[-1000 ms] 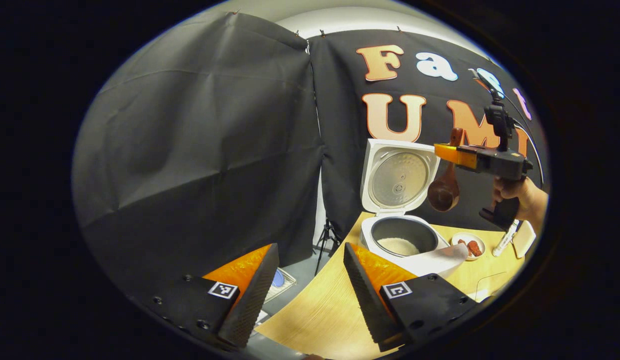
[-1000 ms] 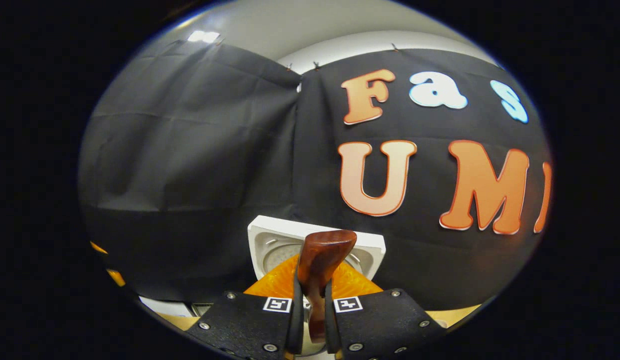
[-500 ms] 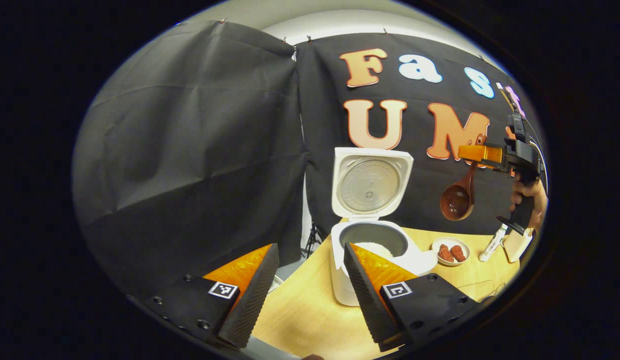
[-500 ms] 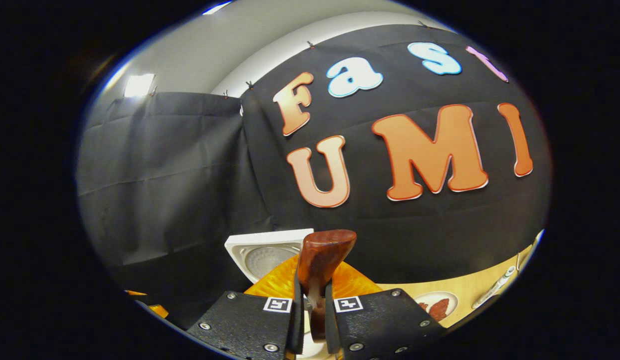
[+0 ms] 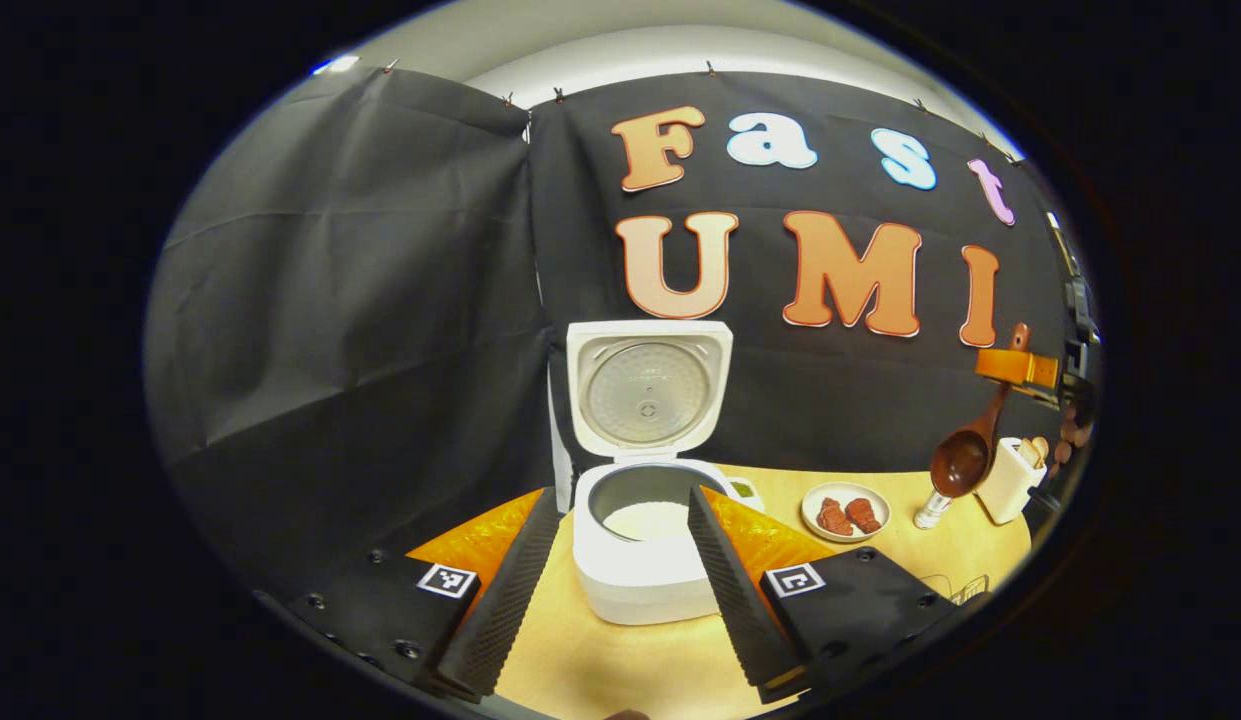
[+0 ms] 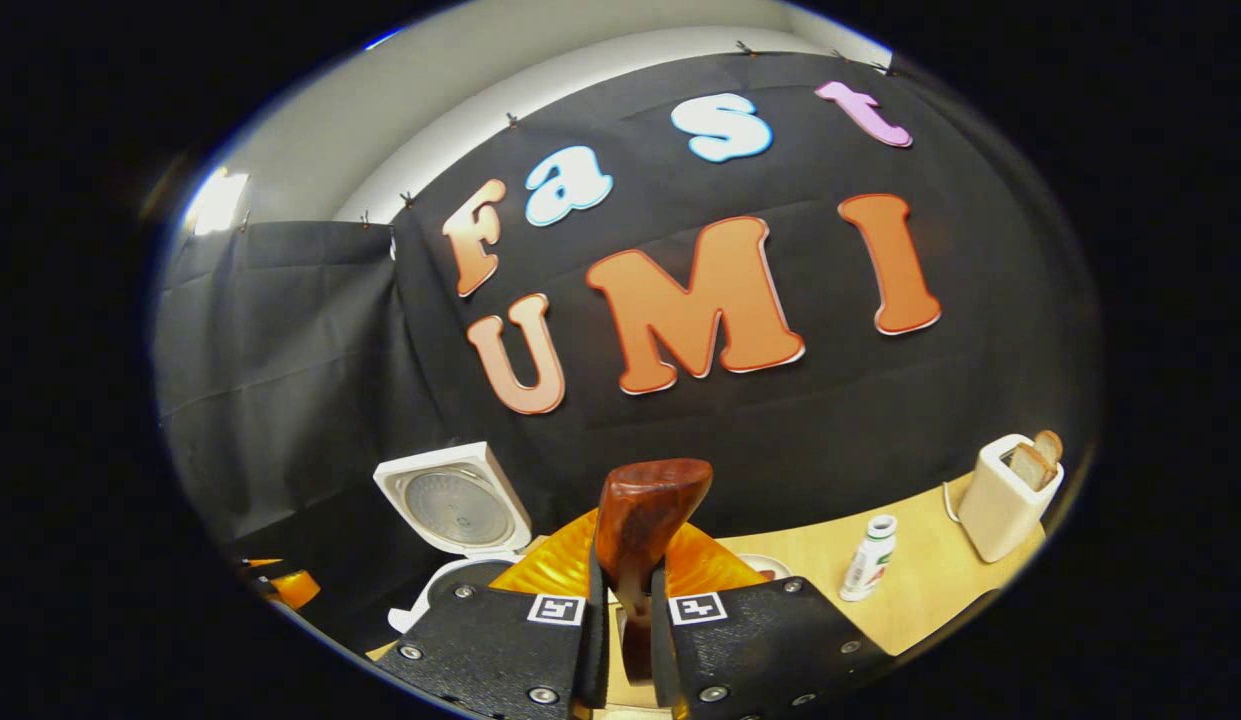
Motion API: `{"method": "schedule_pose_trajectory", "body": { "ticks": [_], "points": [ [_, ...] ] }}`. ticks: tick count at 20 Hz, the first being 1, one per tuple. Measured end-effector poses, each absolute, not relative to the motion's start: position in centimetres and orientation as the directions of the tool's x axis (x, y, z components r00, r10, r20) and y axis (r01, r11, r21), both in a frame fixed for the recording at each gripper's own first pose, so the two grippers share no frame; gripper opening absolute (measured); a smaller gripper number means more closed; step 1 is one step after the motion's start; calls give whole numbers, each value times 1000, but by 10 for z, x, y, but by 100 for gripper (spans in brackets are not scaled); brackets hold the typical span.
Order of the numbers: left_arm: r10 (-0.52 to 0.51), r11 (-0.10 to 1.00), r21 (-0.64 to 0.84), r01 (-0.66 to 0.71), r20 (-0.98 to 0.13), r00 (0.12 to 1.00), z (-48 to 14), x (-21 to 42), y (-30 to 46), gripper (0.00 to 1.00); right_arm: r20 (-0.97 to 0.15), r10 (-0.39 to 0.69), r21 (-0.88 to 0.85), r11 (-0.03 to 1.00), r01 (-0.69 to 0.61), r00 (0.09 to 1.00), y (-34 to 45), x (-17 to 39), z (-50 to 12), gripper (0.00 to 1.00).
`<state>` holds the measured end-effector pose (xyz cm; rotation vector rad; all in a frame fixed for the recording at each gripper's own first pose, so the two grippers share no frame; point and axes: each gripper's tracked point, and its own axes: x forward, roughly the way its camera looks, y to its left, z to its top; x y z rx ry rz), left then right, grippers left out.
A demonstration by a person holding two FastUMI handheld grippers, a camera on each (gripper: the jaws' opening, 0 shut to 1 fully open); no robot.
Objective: Close the left gripper, press the button to open the rice cooker; take a wooden spoon from the chopstick holder with the right hand, scoop a spoonful of rice and pour it into the rice cooker, then put the wooden spoon back into the chopstick holder.
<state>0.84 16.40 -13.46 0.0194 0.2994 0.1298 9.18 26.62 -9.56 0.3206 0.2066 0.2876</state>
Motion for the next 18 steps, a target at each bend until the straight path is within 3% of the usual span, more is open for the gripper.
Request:
{"method": "schedule_pose_trajectory", "body": {
  "ticks": [9, 18],
  "points": [
    [63, 998, 41, -54, -276, 959, -120, 19, 119, 90, -276, 155, 344, 937, -53, 948, 157, 27, -161, 17],
    [11, 999, 54, 4, -269, 963, -113, 31, 81, 90, -340, 37, 375, 922, 99, 940, 100, -29, -212, 17]
  ]
}}
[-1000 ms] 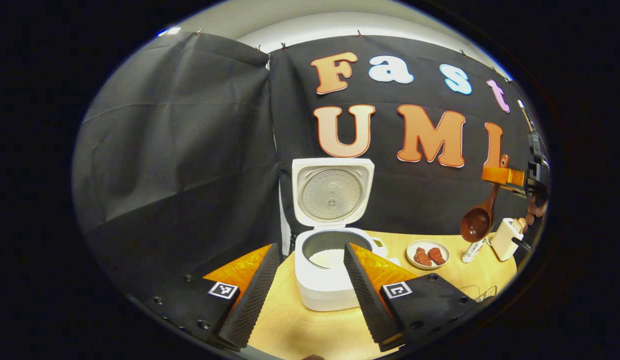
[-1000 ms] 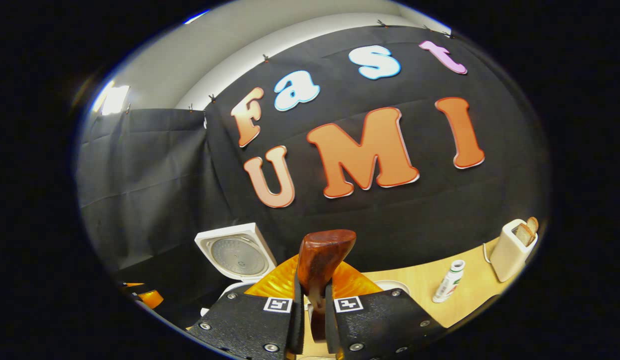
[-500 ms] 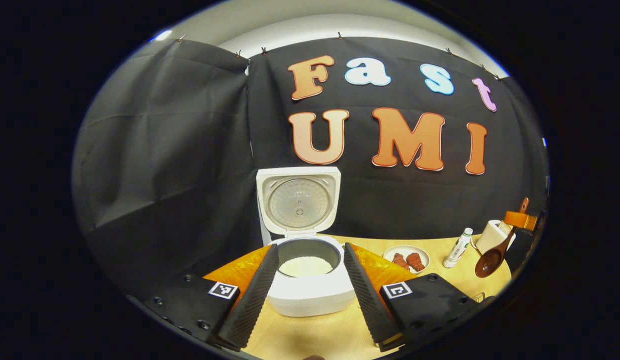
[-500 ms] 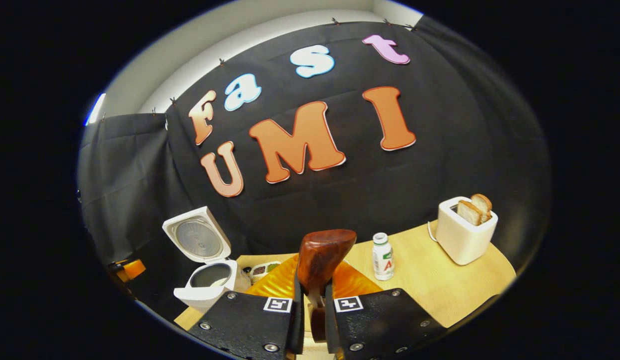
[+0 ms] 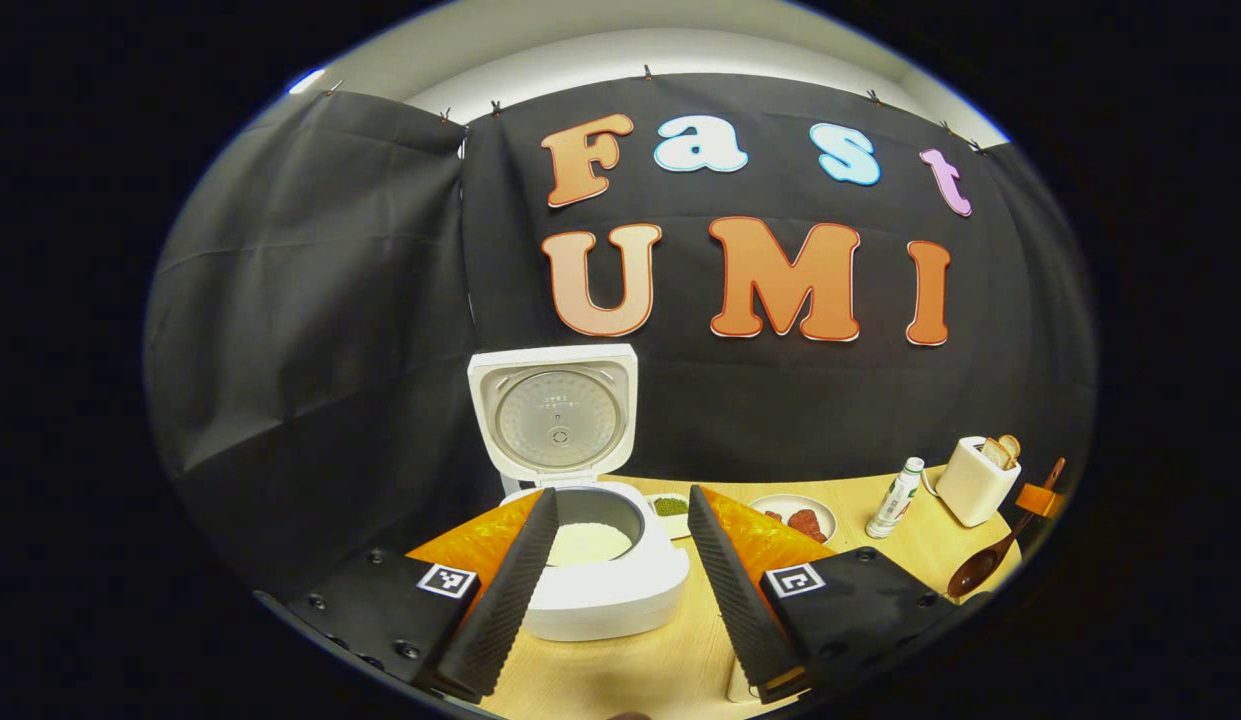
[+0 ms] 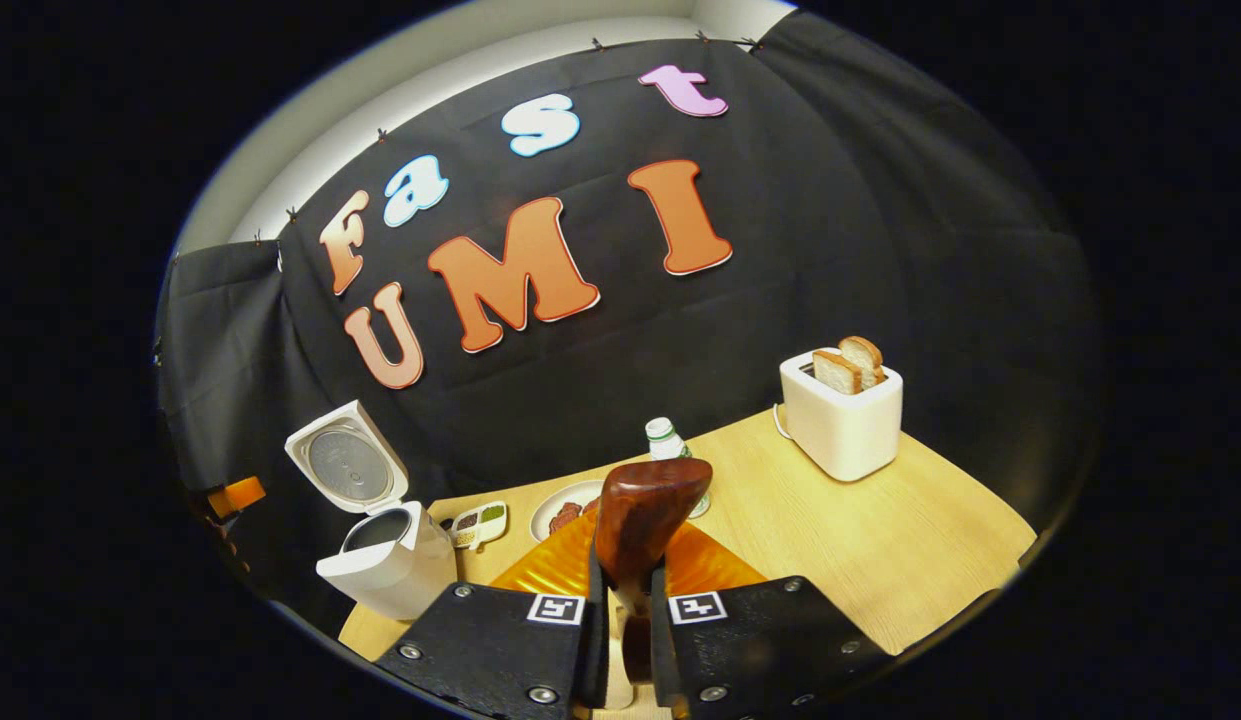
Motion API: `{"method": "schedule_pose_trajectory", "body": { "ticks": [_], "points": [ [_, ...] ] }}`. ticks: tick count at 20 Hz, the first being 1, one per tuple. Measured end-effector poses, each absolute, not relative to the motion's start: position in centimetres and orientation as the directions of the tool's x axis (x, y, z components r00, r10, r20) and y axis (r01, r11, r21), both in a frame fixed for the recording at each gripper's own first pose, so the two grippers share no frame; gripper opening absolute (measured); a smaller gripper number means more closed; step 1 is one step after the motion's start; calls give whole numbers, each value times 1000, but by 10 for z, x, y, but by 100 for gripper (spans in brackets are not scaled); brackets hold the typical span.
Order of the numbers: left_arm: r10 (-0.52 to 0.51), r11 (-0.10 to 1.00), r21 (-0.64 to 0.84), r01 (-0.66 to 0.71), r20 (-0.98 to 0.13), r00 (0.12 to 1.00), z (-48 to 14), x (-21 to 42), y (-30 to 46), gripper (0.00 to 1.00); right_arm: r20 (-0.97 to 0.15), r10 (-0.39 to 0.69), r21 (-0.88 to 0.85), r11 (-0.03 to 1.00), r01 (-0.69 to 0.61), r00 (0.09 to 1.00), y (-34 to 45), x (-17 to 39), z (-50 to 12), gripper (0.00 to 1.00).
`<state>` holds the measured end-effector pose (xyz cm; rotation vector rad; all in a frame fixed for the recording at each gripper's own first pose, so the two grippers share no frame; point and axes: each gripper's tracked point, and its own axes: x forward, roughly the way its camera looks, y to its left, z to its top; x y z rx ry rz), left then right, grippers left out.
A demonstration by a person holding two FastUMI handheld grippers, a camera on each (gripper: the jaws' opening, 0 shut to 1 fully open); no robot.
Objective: Close the left gripper, press the button to open the rice cooker; take a wooden spoon from the chopstick holder with the right hand, scoop a spoonful of rice and pour it into the rice cooker, then put the wooden spoon back into the chopstick holder.
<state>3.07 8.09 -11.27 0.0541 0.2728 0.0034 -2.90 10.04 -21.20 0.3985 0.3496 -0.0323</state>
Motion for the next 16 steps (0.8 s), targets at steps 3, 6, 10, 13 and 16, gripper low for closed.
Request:
{"method": "schedule_pose_trajectory", "body": {
  "ticks": [3, 6, 10, 13, 16],
  "points": [
    [-10, 999, 46, 23, -271, 962, -110, 35, 70, 90, -357, 7, 382, 914, 139, 934, 88, -42, -232, 17],
    [-18, 999, 21, 25, -287, 958, -112, 39, 67, 90, -360, 2, 396, 906, 151, 933, 85, -49, -250, 17],
    [-7, 1000, 21, 13, -289, 957, -112, 43, 68, 90, -373, 2, 402, 902, 159, 928, 87, -50, -278, 17],
    [0, 1000, 25, 8, -291, 957, -113, 42, 71, 90, -399, 6, 405, 898, 170, 917, 92, -52, -297, 17],
    [-12, 1000, -5, 11, -319, 948, -120, 43, 72, 89, -419, 19, 414, 894, 173, 908, 95, -55, -314, 17]
  ]
}}
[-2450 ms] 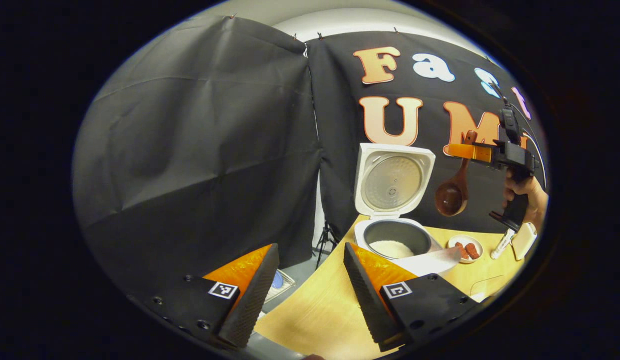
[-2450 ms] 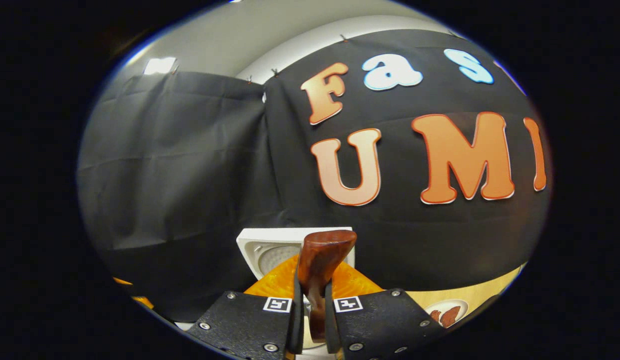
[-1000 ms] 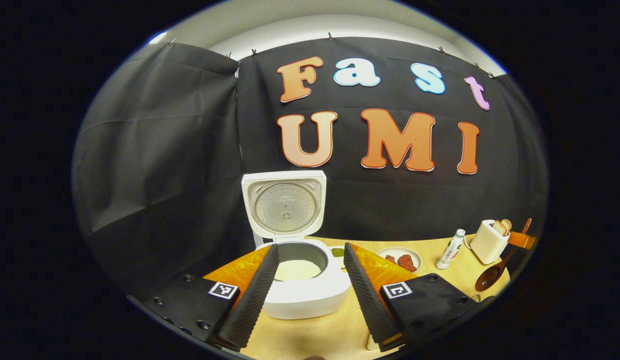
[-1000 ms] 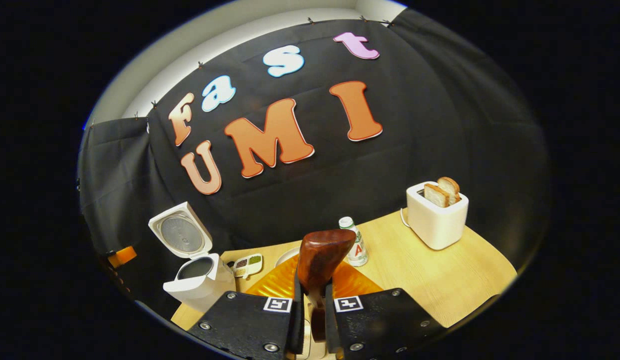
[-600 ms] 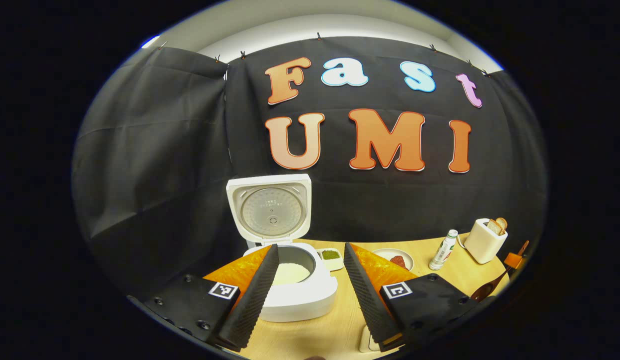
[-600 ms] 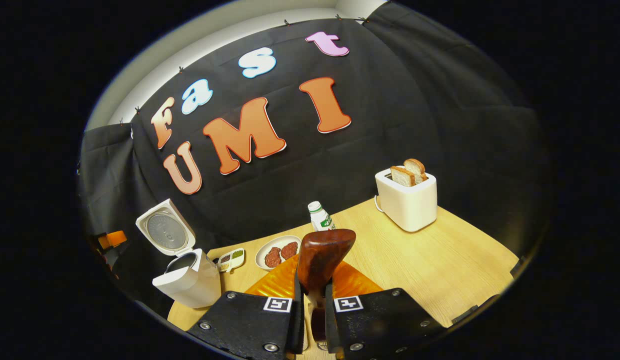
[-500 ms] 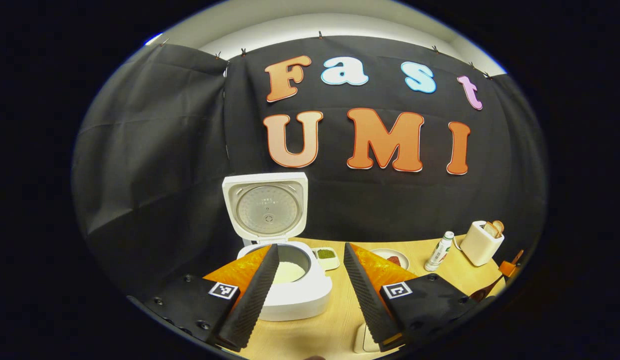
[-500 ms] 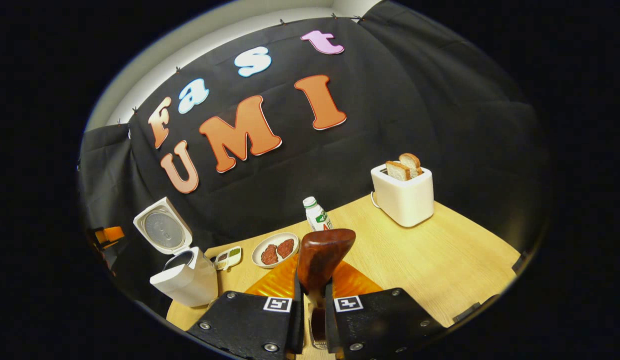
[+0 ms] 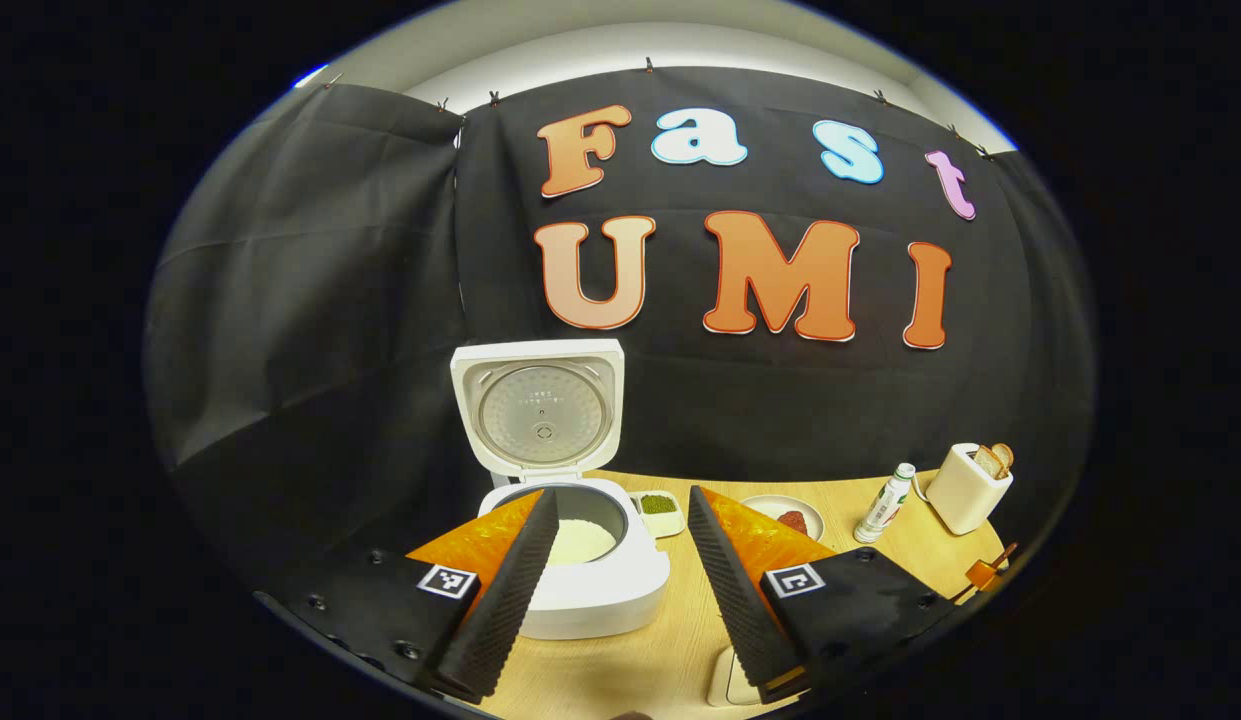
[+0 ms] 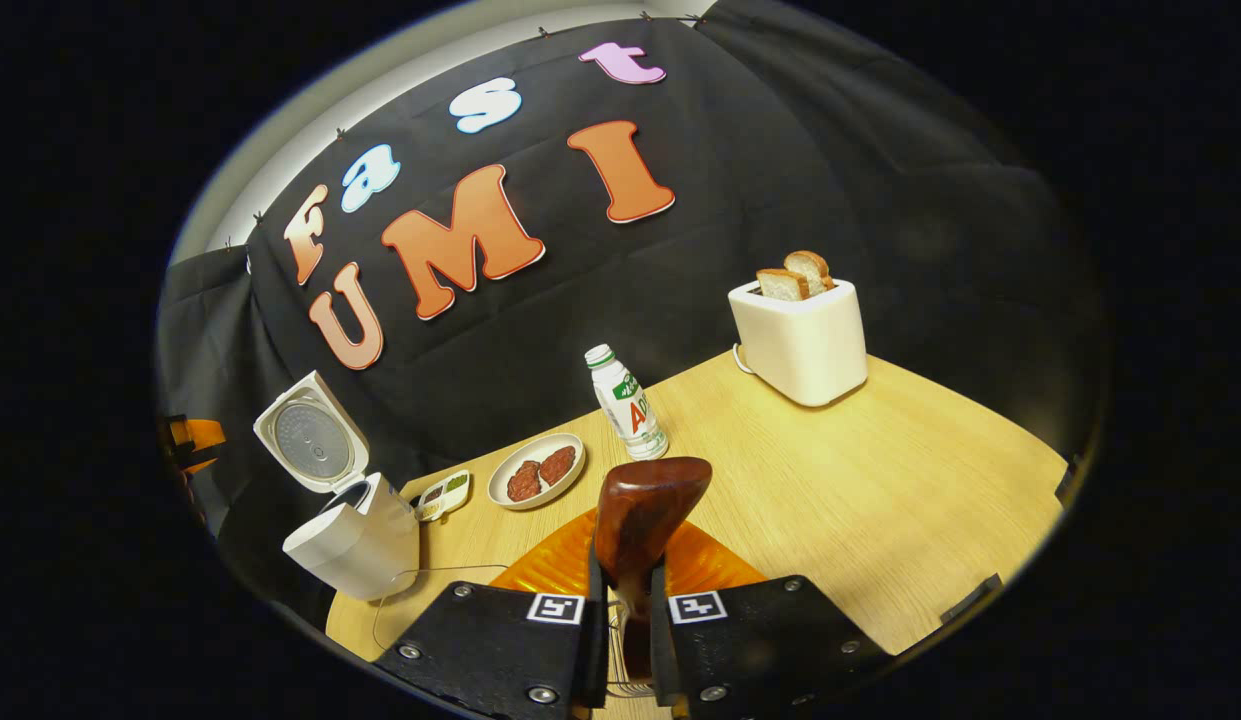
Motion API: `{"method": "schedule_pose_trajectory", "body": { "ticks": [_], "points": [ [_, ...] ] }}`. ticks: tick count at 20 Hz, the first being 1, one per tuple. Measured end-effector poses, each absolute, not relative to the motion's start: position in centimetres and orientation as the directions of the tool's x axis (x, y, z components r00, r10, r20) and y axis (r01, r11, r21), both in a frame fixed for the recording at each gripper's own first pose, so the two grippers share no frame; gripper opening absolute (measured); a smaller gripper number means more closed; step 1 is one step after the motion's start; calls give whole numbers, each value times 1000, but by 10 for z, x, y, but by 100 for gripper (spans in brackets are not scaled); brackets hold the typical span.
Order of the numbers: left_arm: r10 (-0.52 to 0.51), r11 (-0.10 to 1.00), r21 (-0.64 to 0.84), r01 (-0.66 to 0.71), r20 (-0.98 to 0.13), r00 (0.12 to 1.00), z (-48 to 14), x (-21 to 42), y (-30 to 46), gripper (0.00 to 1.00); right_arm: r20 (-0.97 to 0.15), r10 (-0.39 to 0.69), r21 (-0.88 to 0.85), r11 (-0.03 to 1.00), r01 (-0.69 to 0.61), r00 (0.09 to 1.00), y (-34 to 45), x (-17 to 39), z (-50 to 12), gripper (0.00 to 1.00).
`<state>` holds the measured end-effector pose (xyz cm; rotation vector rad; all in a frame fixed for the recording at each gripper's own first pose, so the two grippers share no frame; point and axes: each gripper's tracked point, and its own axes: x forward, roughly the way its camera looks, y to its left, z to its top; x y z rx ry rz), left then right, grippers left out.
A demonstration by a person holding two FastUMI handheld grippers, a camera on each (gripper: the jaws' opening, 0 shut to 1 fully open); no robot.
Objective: Close the left gripper, press the button to open the rice cooker; take a wooden spoon from the chopstick holder with the right hand, scoop a spoonful of rice and pour it into the rice cooker, then put the wooden spoon back into the chopstick holder.
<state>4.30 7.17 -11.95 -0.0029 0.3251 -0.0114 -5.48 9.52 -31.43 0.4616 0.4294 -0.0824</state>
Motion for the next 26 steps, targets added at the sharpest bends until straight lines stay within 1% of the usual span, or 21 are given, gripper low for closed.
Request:
{"method": "schedule_pose_trajectory", "body": {
  "ticks": [2, 5, 9, 12, 13, 14, 16, 17, 18, 19, 20, 22, 24, 26],
  "points": [
    [-16, 1000, -29, 7, -335, 942, -121, 46, 76, 90, -429, 19, 407, 897, 174, 903, 97, -57, -324, 17],
    [4, 1000, -10, -7, -322, 947, -113, 54, 90, 90, -449, 16, 408, 894, 188, 893, 97, -59, -337, 18],
    [-5, 1000, -7, 3, -310, 951, -108, 66, 95, 89, -447, -6, 434, 873, 222, 895, 91, -62, -340, 20],
    [5, 1000, 0, -5, -300, 954, -99, 86, 105, 89, -503, -29, 405, 875, 265, 864, 80, -66, -350, 26],
    [5, 1000, 6, -3, -301, 953, -98, 95, 107, 89, -502, -39, 400, 875, 272, 864, 75, -68, -345, 32],
    [8, 1000, 15, -3, -308, 951, -97, 103, 111, 89, -500, -55, 392, 876, 282, 864, 70, -69, -341, 46],
    [16, 1000, 24, -9, -304, 952, -91, 122, 119, 91, -499, -88, 366, 880, 302, 862, 60, -72, -333, 63],
    [22, 1000, 23, -16, -303, 953, -86, 132, 123, 91, -497, -107, 345, 886, 309, 861, 55, -75, -327, 68],
    [22, 1000, 16, -18, -301, 953, -82, 143, 126, 90, -496, -128, 317, 894, 316, 859, 51, -78, -321, 76],
    [24, 1000, 12, -21, -302, 953, -78, 153, 130, 90, -490, -148, 285, 904, 319, 859, 45, -80, -312, 80],
    [29, 1000, 10, -27, -303, 953, -74, 164, 133, 96, -484, -166, 256, 912, 320, 859, 41, -83, -303, 84],
    [46, 999, -1, -48, -294, 955, -63, 190, 144, 99, -463, -174, 229, 924, 307, 869, 41, -87, -280, 90],
    [47, 999, -4, -50, -286, 957, -53, 214, 150, 98, -430, -192, 210, 929, 304, 882, 39, -89, -255, 93],
    [53, 998, -9, -58, -274, 960, -43, 243, 158, 98, -391, -219, 194, 930, 312, 894, 35, -90, -227, 93]
  ]
}}
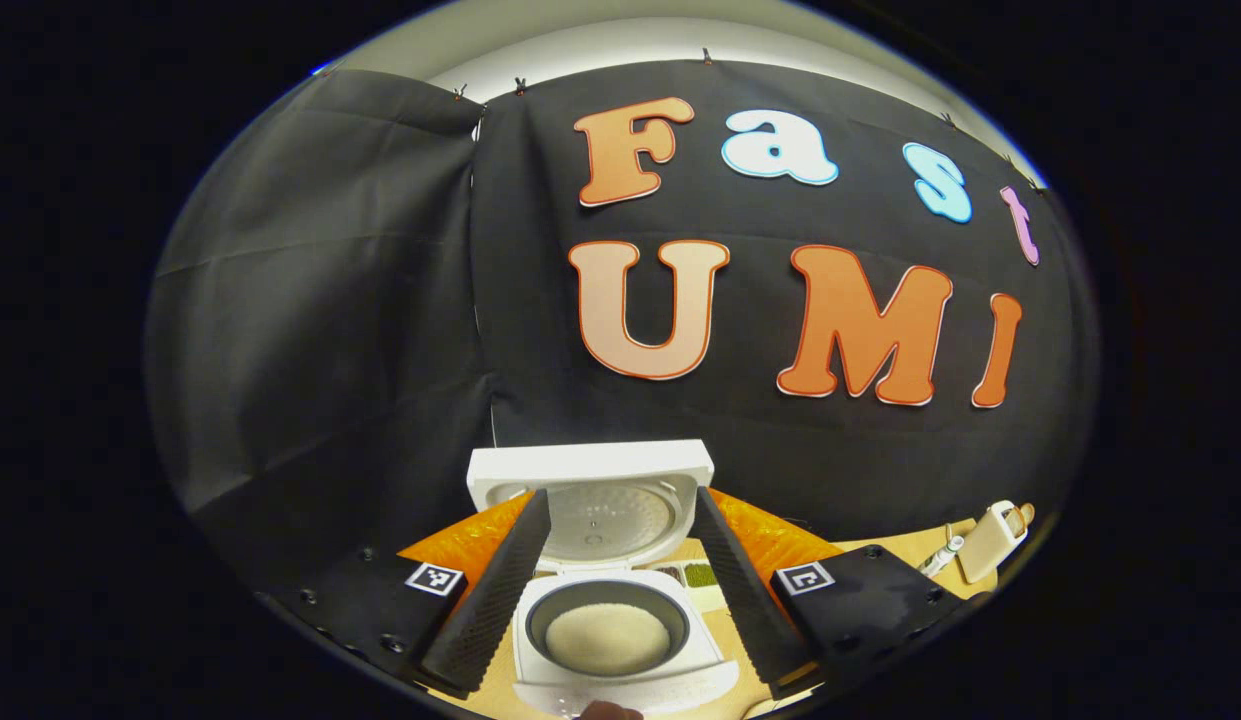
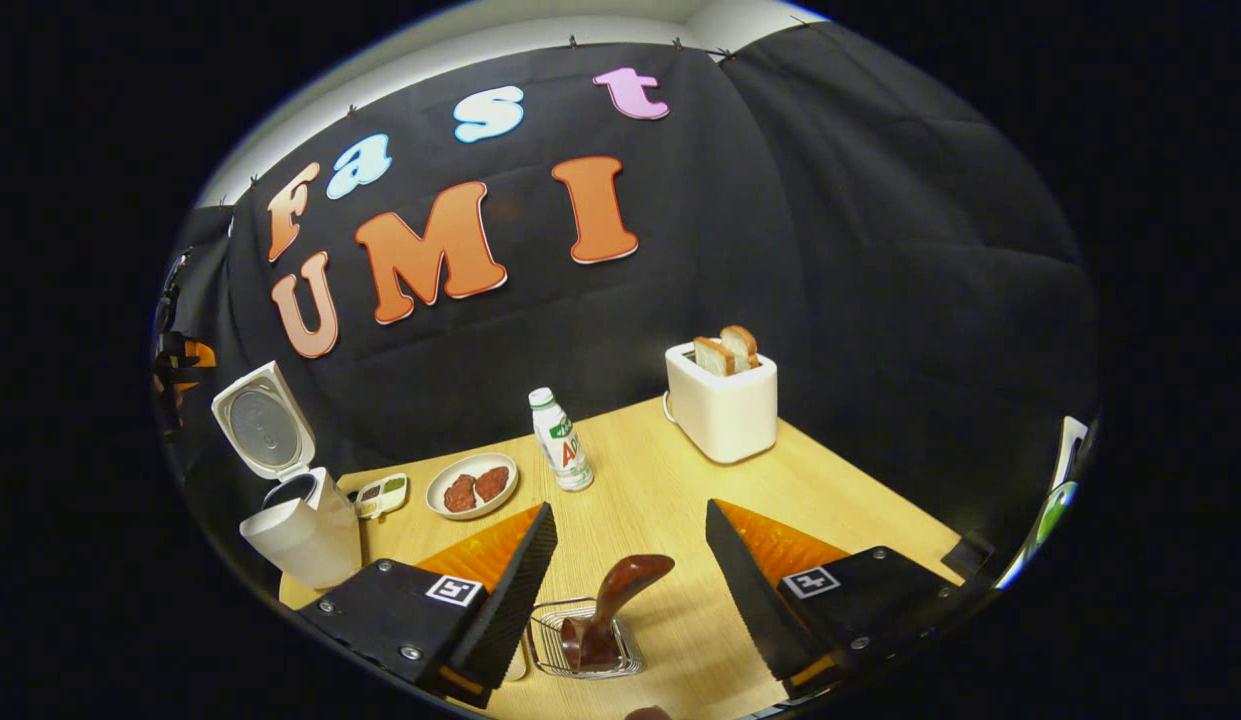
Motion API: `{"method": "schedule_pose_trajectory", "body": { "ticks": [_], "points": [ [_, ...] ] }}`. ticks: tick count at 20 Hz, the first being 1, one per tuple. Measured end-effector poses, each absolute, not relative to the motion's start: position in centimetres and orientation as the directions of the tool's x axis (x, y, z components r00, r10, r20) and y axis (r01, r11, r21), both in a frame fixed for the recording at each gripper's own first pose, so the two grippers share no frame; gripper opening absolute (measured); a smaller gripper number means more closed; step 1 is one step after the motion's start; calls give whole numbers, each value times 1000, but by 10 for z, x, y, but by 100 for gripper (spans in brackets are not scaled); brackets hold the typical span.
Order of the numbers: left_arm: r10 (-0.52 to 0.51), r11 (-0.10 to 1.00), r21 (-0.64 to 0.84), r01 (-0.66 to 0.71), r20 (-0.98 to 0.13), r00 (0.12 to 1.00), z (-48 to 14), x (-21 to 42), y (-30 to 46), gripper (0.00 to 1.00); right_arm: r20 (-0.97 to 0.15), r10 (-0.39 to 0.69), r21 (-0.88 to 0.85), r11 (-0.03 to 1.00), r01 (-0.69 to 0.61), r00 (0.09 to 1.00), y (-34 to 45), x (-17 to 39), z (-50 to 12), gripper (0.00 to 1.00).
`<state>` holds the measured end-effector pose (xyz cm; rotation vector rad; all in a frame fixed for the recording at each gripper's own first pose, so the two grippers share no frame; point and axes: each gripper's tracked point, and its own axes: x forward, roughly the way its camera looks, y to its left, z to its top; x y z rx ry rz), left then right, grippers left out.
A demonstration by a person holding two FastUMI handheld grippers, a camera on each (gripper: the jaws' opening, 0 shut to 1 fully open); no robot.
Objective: Close the left gripper, press the button to open the rice cooker; take a wooden spoon from the chopstick holder with the right hand, scoop a spoonful of rice and pour it into the rice cooker, then put the wooden spoon back into the chopstick holder.
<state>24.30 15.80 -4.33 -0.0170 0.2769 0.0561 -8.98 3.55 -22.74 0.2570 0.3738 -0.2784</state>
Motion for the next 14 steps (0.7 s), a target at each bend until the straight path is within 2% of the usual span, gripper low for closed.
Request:
{"method": "schedule_pose_trajectory", "body": {
  "ticks": [7, 10, 14],
  "points": [
    [90, 993, -48, -111, -310, 946, -47, 329, 186, 99, -288, -310, 164, 916, 365, 906, 27, -112, -157, 94],
    [75, 983, -130, -129, -356, 932, -60, 358, 186, 98, -260, -358, 138, 905, 401, 897, 17, -122, -139, 95],
    [147, 988, 3, -155, -336, 930, -67, 387, 203, 97, -228, -388, 129, 897, 423, 893, 9, -129, -117, 95]
  ]
}}
